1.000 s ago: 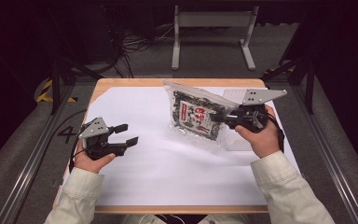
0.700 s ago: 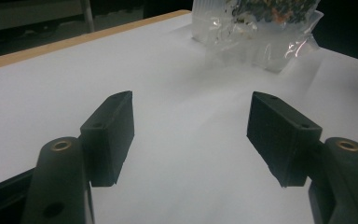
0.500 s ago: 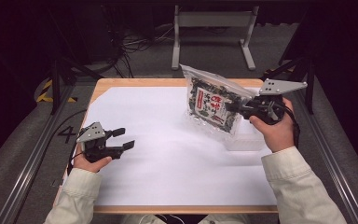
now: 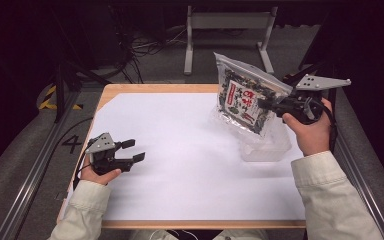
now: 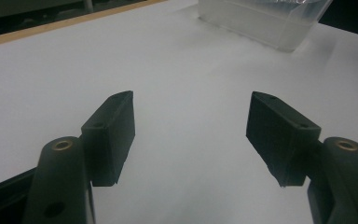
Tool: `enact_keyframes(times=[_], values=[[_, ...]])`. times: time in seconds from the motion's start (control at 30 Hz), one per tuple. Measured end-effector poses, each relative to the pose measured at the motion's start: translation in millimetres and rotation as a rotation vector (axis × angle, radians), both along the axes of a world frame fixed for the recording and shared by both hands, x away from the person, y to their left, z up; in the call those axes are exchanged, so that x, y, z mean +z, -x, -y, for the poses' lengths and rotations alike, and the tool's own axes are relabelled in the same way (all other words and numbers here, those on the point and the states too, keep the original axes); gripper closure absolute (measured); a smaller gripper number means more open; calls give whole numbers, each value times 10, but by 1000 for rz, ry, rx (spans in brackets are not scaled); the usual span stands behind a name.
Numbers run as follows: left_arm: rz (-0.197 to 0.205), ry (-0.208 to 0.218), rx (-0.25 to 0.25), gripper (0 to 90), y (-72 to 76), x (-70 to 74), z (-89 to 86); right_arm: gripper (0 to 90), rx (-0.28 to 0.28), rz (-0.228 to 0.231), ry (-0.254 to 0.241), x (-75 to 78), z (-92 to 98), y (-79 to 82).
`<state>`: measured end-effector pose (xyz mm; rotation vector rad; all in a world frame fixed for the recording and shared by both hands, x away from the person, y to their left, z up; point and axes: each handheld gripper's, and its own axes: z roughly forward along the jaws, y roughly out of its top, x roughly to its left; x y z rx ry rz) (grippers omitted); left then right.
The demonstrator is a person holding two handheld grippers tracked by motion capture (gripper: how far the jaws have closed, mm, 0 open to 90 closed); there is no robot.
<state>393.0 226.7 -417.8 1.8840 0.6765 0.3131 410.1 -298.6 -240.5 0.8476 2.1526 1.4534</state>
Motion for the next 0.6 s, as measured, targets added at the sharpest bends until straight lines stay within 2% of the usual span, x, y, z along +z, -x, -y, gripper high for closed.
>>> enact_keyframes(times=[0.13,0.3,0.6], values=[[0,-14,9,338,-5,-15,3,769,-27,3,3,40,68,-56],[-8,-7,9,338,-11,-23,-11,769,-64,-1,3,74,154,-149],[-19,-11,16,338,-15,-36,-10,769,-112,-1,-7,57,283,-227]])
